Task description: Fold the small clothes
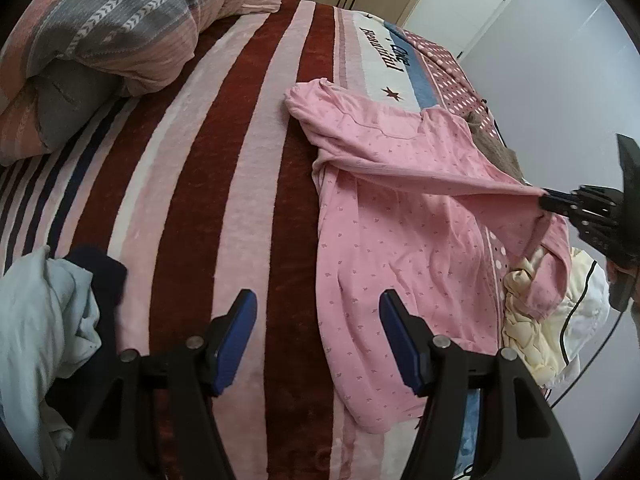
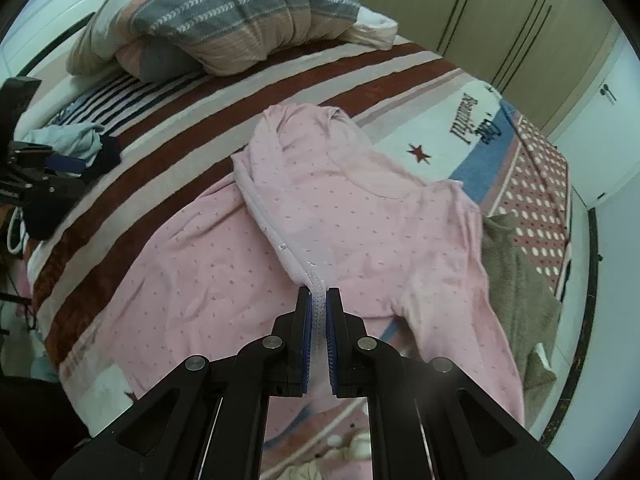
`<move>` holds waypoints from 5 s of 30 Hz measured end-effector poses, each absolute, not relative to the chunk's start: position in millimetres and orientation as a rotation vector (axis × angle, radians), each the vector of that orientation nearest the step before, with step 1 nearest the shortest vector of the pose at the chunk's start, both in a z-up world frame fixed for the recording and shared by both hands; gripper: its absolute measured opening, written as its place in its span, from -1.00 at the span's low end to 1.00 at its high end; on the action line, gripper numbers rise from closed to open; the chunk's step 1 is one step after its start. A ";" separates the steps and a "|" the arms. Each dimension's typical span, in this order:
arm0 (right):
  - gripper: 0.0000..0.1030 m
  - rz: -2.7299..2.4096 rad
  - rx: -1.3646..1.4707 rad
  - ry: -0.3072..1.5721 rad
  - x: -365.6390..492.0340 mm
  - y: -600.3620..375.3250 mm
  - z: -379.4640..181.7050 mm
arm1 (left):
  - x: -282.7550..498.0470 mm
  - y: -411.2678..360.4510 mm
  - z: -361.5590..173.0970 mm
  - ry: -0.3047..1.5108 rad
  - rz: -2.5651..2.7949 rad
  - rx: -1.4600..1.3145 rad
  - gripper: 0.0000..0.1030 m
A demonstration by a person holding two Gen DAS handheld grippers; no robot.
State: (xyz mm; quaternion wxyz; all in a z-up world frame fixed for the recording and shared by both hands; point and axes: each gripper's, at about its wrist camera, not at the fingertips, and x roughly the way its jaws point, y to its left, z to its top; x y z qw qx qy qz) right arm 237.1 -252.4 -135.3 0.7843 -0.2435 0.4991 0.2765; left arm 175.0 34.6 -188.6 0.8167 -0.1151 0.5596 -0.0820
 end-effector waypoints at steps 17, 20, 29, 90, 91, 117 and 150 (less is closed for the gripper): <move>-0.97 0.745 -0.626 1.225 166.0 -223.7 -199.4 | 178.6 13.5 -188.8 1.205 -0.219 -0.228 0.16; -0.97 0.760 -0.678 1.269 148.6 -220.4 -226.0 | 176.1 12.6 -190.2 1.214 -0.222 -0.212 0.16; -0.96 0.602 -0.844 1.223 123.8 -246.5 -227.4 | 171.9 8.4 -193.0 1.221 -0.237 -0.213 0.16; -0.91 0.424 -0.012 1.367 164.6 -317.7 -253.1 | 170.4 -18.0 -191.5 1.214 -0.281 -0.177 0.25; -0.91 0.397 -0.015 1.357 160.3 -323.4 -246.4 | 170.2 -18.5 -191.5 1.214 -0.282 -0.178 0.25; -0.81 0.164 0.211 1.512 91.0 -372.2 -247.1 | 170.6 -31.4 -188.4 1.215 -0.310 -0.167 0.27; -1.00 0.147 0.154 1.372 100.2 -384.7 -221.9 | 175.3 -33.1 -237.0 1.281 -0.283 -0.207 0.36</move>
